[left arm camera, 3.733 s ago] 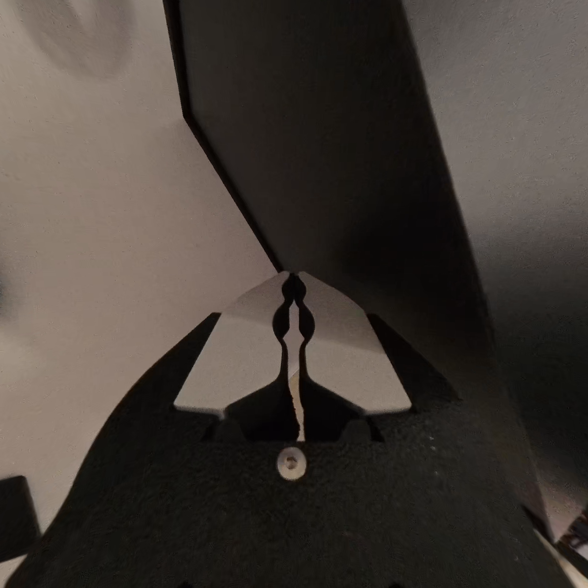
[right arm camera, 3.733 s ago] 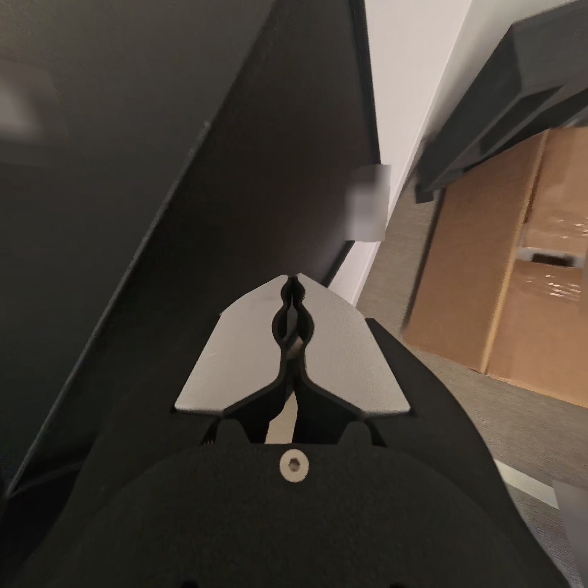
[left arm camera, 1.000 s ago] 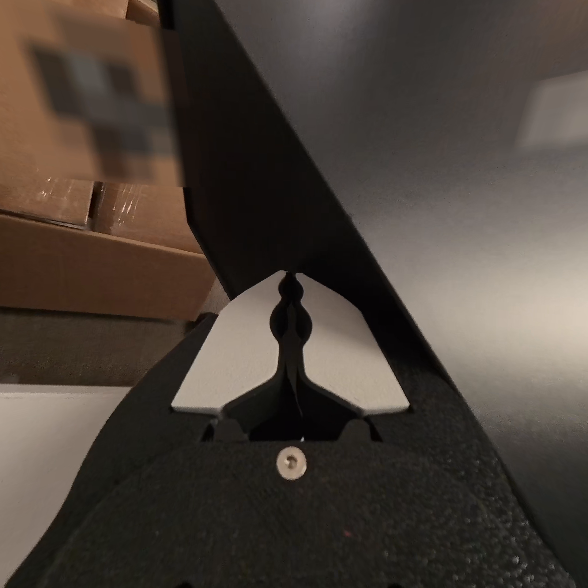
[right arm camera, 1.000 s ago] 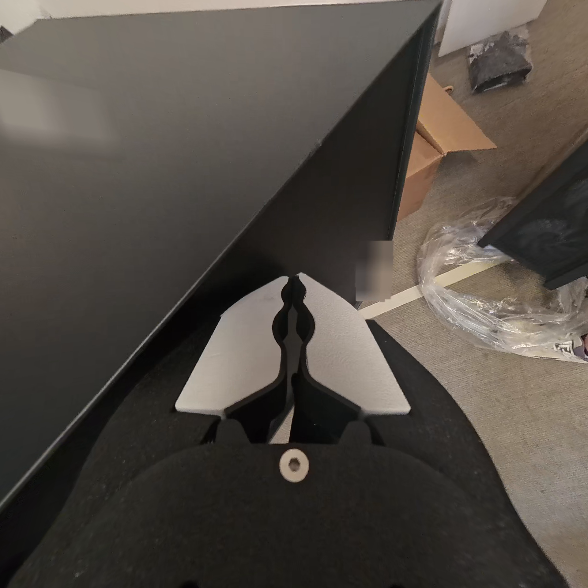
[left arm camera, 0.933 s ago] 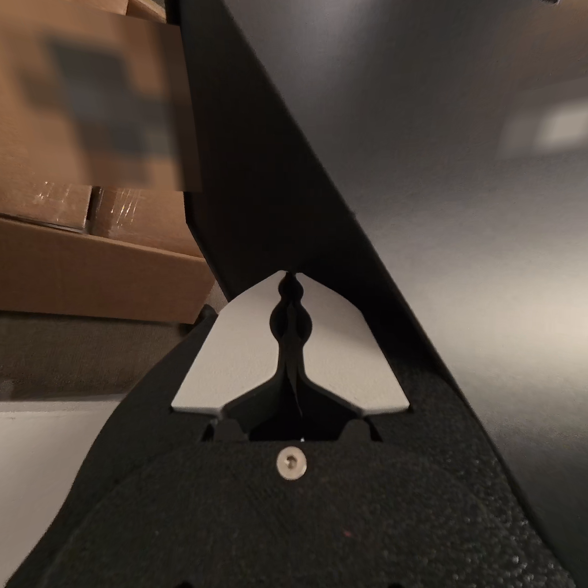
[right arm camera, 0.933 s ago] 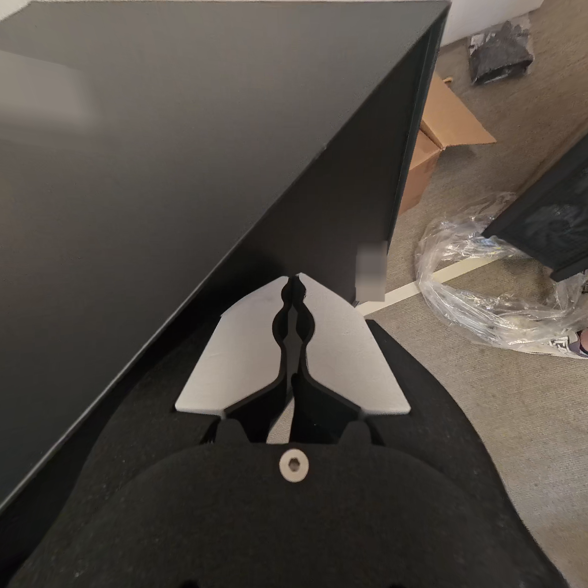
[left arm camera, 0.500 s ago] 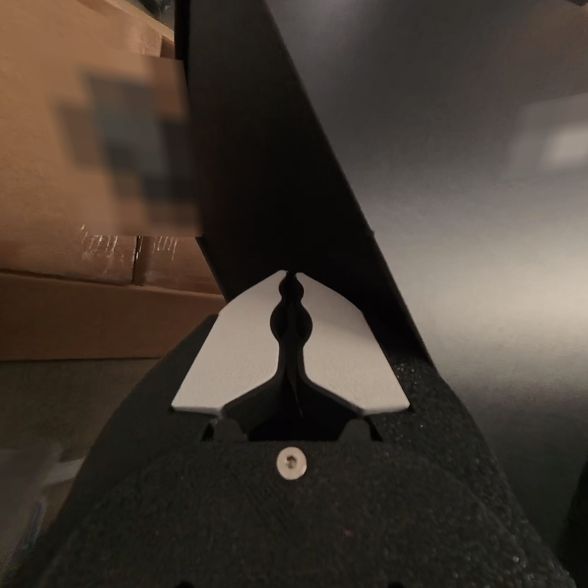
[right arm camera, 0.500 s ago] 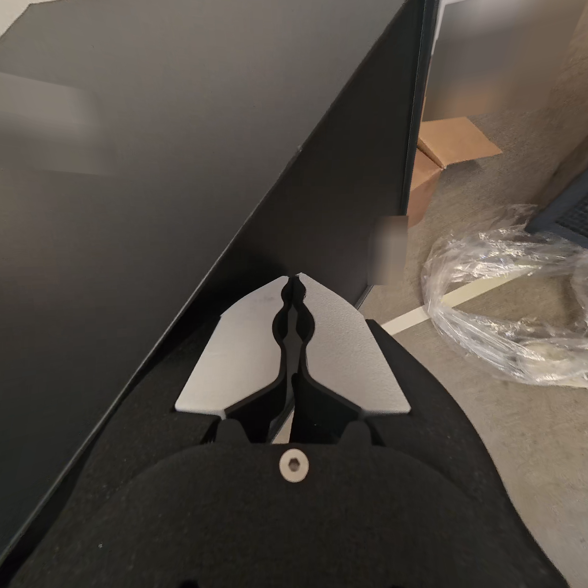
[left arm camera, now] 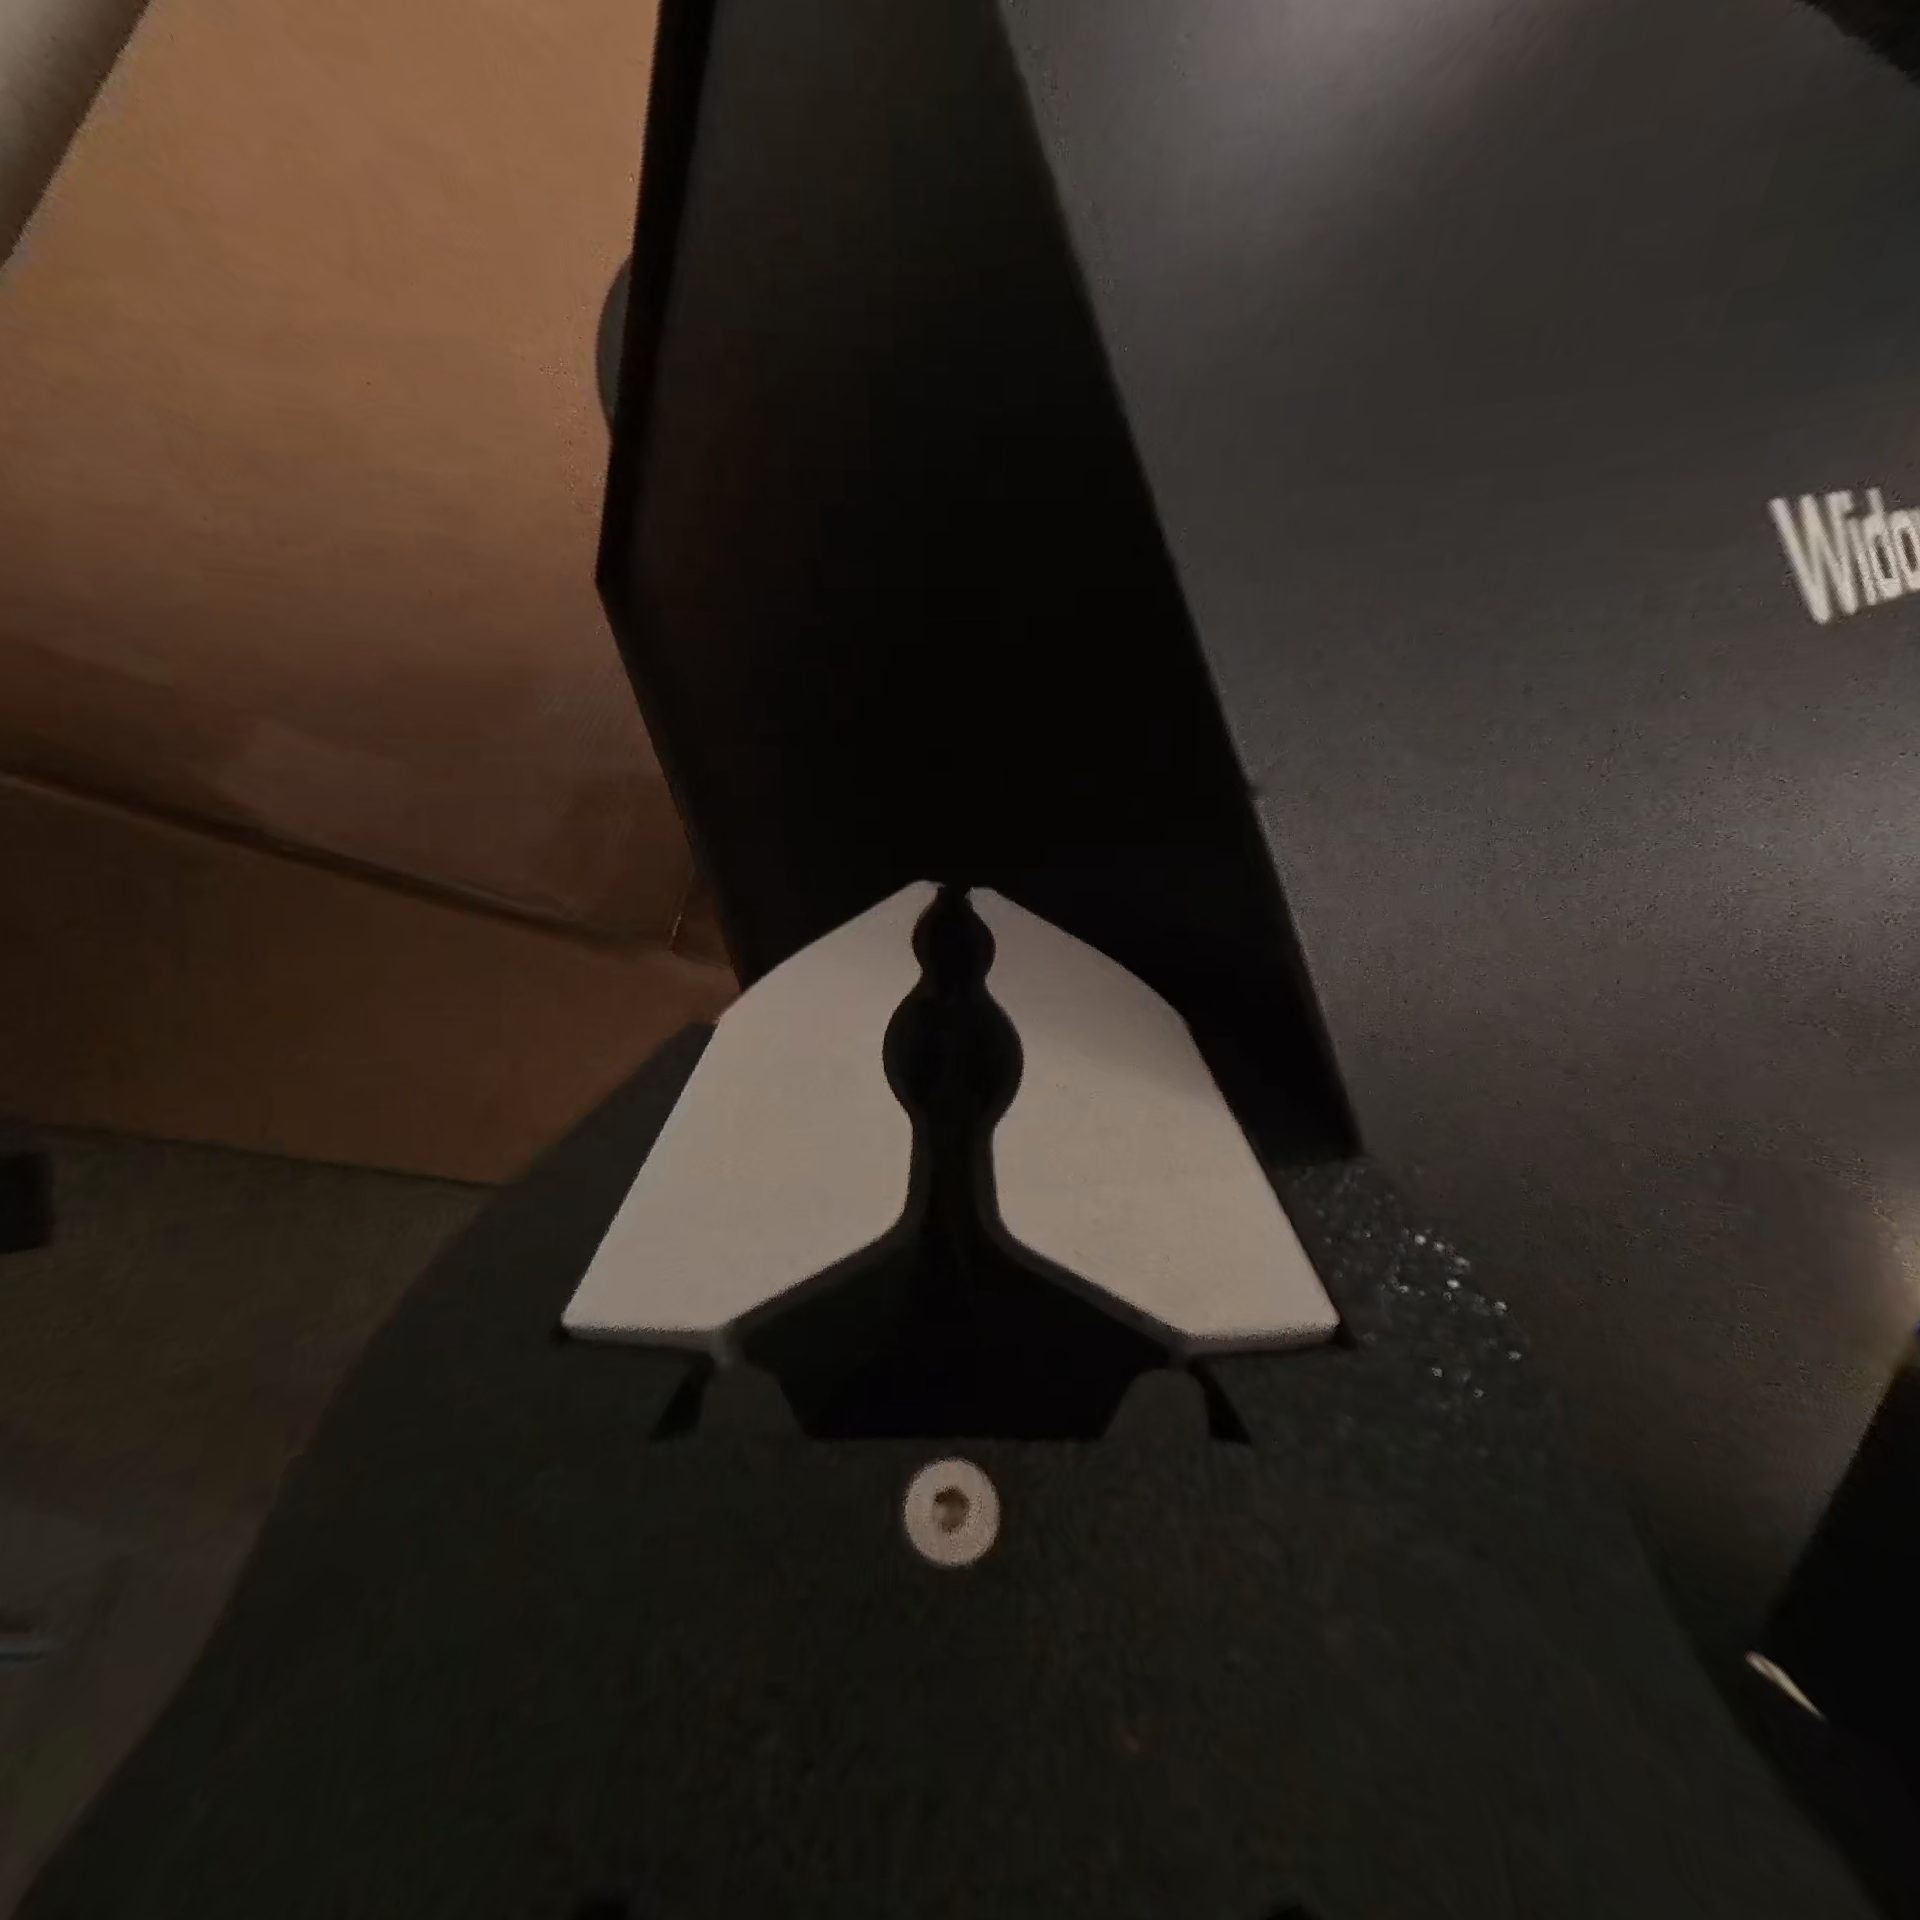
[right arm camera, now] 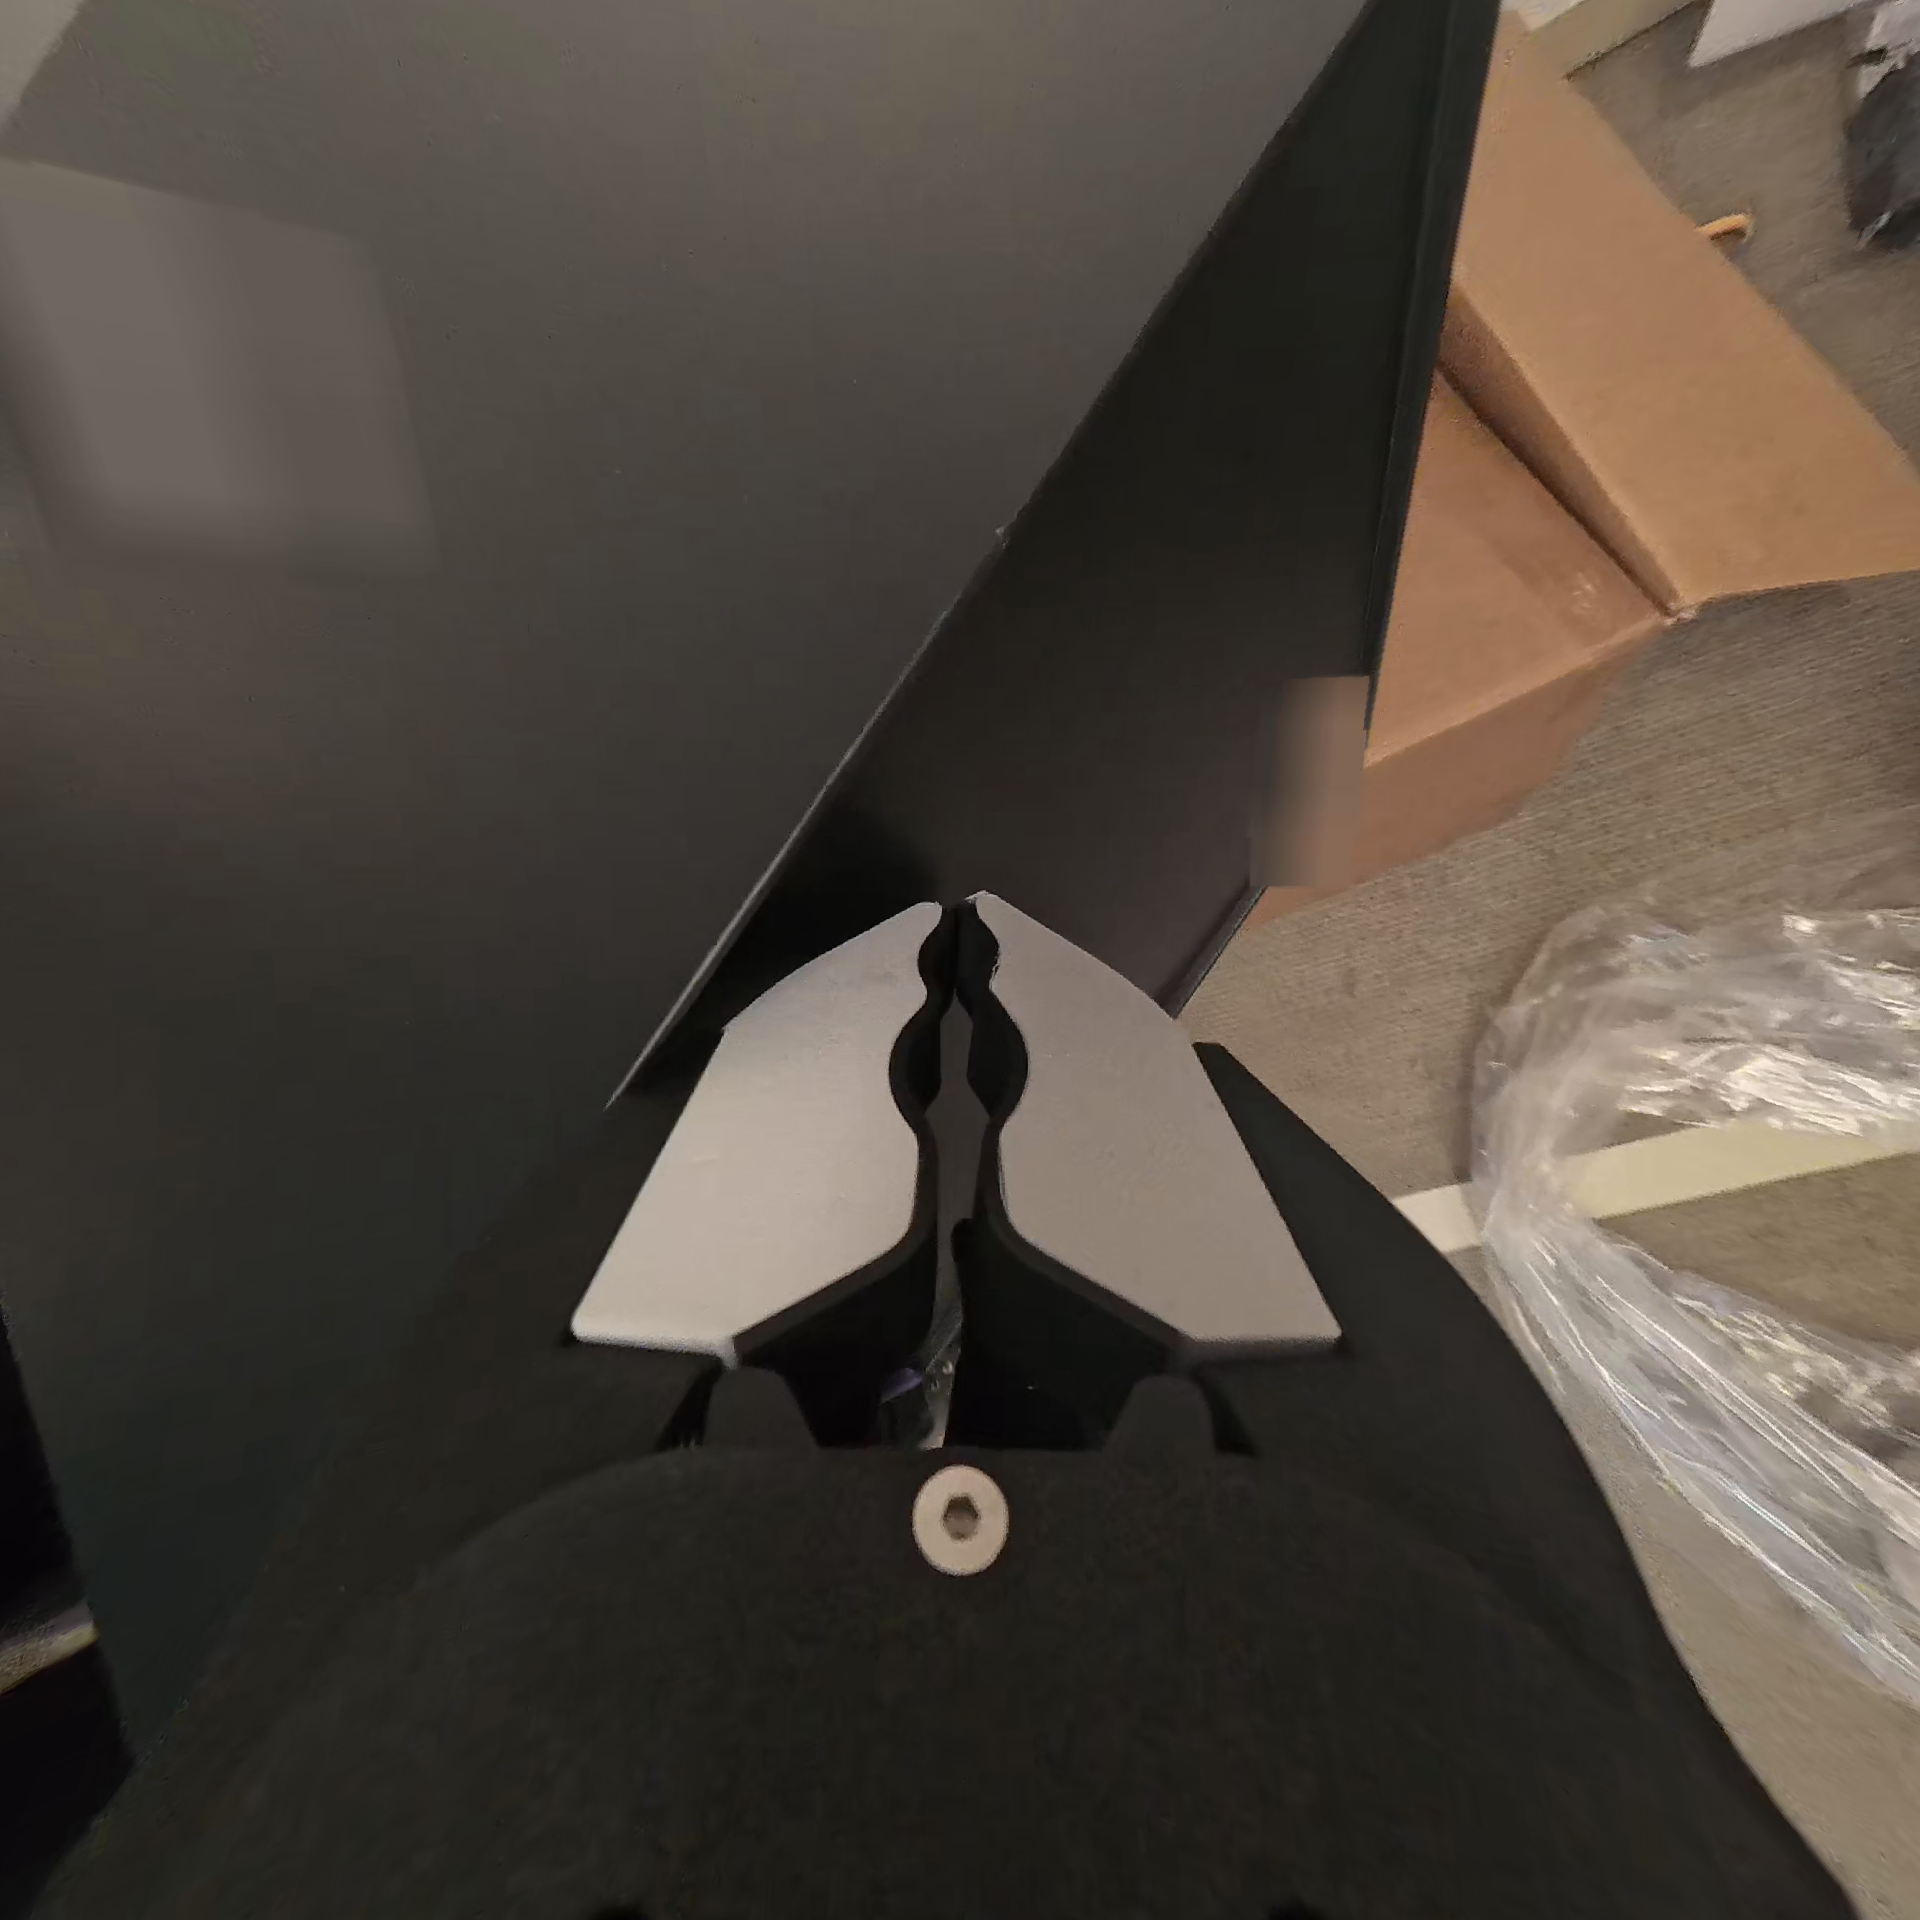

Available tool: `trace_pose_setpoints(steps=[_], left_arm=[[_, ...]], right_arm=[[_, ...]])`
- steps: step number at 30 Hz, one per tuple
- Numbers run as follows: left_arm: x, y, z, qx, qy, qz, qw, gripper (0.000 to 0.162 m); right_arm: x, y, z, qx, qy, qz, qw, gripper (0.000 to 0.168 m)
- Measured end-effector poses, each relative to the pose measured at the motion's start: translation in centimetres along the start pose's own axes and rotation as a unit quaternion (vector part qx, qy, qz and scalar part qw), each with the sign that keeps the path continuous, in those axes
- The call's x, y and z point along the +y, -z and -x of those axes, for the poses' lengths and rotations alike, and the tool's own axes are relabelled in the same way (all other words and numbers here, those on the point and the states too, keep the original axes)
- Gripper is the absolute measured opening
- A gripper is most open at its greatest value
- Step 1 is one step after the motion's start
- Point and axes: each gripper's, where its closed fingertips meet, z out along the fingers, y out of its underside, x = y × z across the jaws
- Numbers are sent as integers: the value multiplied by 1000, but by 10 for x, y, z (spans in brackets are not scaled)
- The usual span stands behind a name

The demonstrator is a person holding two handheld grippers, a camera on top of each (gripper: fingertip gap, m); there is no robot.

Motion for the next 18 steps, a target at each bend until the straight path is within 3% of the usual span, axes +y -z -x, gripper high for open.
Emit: trace_pose_setpoints(steps=[5,11,18], left_arm=[[23,-12,39,-36,32,0,999,0],[9,-25,88,-82,62,-66,993,0],[59,-49,158,-105,54,15,993,0]], right_arm=[[21,-64,-16,-25,-23,-2,999,0],[39,-138,-33,-50,-16,4,999,0],[53,-207,-39,-63,-35,-19,997,0]])
